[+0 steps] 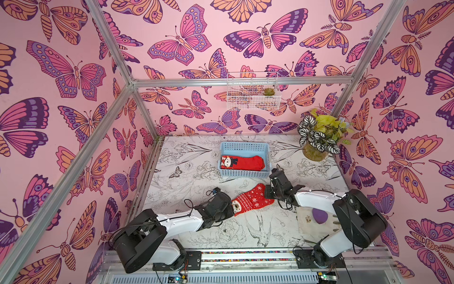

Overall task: Place the socks together as a pair
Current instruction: Adjust the sock to the sock.

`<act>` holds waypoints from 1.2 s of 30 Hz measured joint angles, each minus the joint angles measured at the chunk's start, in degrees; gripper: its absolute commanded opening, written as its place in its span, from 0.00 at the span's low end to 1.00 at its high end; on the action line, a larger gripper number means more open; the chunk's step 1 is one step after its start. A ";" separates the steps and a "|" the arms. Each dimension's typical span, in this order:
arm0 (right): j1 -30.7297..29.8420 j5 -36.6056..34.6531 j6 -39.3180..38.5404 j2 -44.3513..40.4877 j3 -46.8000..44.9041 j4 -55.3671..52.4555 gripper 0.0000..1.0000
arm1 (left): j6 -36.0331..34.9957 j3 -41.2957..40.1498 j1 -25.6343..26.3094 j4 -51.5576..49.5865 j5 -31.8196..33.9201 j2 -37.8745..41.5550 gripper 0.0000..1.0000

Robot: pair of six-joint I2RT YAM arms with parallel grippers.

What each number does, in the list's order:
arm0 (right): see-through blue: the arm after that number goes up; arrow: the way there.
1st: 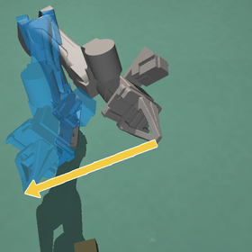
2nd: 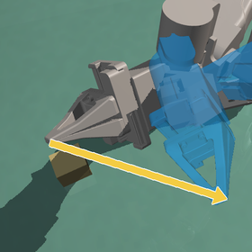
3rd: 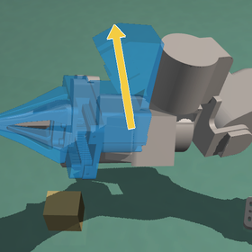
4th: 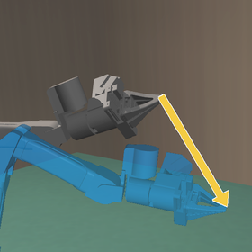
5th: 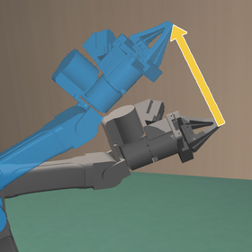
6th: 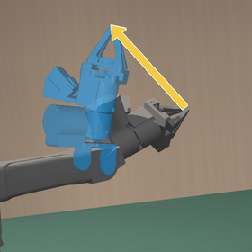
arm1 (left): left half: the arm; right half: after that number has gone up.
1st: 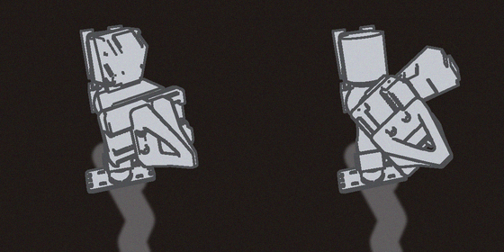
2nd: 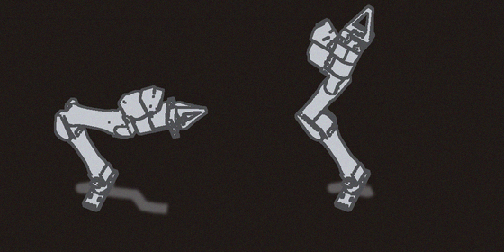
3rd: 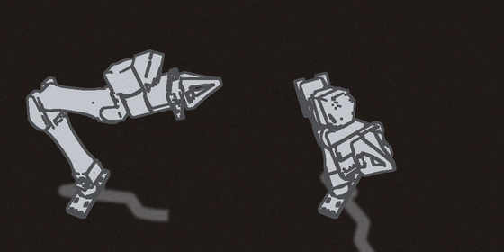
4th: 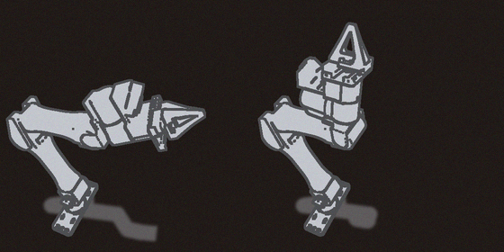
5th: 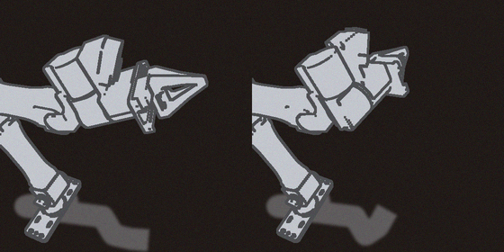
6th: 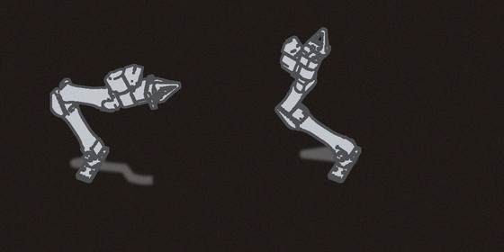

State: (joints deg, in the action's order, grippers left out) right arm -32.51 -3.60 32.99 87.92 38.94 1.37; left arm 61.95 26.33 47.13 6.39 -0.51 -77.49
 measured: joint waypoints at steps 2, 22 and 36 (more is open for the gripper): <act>0.00 0.04 0.00 -2.58 -1.29 0.66 0.00 | -0.15 0.00 -0.07 0.07 -0.11 0.50 0.06; -2.84 -1.55 5.27 -12.02 -6.71 -1.66 0.02 | -3.02 0.00 -2.08 -3.91 -2.12 9.46 0.00; -4.83 -6.29 7.13 -14.08 -5.16 -8.09 0.23 | -11.02 5.42 -5.88 -9.44 -7.21 5.90 0.00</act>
State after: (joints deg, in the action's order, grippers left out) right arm -37.34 -9.89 40.12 73.84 33.78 -6.72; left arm 50.94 31.75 41.25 -3.05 -7.73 -71.59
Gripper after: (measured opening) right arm 0.220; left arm 0.047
